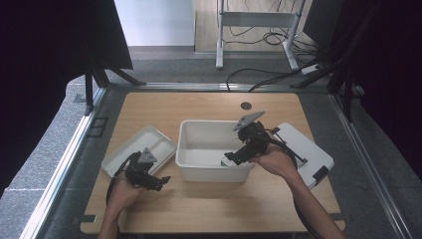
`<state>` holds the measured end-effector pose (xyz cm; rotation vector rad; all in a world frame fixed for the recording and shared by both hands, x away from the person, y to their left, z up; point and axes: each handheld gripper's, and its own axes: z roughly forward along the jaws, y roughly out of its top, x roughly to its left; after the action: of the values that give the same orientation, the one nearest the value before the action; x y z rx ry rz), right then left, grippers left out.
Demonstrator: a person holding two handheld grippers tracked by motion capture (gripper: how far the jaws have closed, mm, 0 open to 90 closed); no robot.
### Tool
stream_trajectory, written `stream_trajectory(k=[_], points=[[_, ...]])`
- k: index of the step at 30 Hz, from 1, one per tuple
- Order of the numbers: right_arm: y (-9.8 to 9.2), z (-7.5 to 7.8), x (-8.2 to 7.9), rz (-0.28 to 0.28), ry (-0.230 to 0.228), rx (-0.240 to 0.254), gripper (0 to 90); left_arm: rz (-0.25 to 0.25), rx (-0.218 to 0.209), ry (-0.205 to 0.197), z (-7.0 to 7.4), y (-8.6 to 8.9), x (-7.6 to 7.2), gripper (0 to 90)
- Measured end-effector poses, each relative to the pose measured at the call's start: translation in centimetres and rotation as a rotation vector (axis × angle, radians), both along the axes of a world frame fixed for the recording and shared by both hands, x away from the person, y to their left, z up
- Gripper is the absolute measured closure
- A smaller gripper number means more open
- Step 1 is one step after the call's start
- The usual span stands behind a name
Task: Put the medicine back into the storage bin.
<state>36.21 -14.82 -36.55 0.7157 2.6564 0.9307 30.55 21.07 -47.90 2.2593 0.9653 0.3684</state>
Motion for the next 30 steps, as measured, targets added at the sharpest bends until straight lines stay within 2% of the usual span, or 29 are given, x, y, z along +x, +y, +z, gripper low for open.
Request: stream_trajectory(k=[4,10,17,19,24,28,30], points=[[-1.2,-0.1,-0.7,-0.015,-0.003,0.023,0.0,0.005,-0.009,-0.003,0.1,0.1,0.0,0.0],[-2.7,-0.4,-1.5,-0.023,-0.002,0.019,0.0,0.004,-0.029,-0.004,0.1,0.2,0.0,0.0],[-5.2,-0.7,-2.9,-0.042,-0.009,0.036,0.0,0.003,-0.060,-0.002,0.2,0.3,0.0,0.0],[-5.7,-0.8,-3.2,-0.046,-0.005,0.035,0.0,0.003,-0.057,-0.007,0.3,0.3,-0.1,0.0],[-6.6,-1.7,-3.8,-0.056,-0.009,0.021,0.0,0.008,-0.054,-0.012,0.6,0.7,-0.1,0.0],[-7.1,-2.4,-4.2,-0.063,-0.005,0.038,0.0,0.021,-0.056,-0.012,0.8,1.0,-0.1,0.0],[-7.5,-3.2,-4.6,-0.069,-0.012,0.045,0.1,0.035,-0.060,-0.011,1.0,1.4,-0.1,0.0]])
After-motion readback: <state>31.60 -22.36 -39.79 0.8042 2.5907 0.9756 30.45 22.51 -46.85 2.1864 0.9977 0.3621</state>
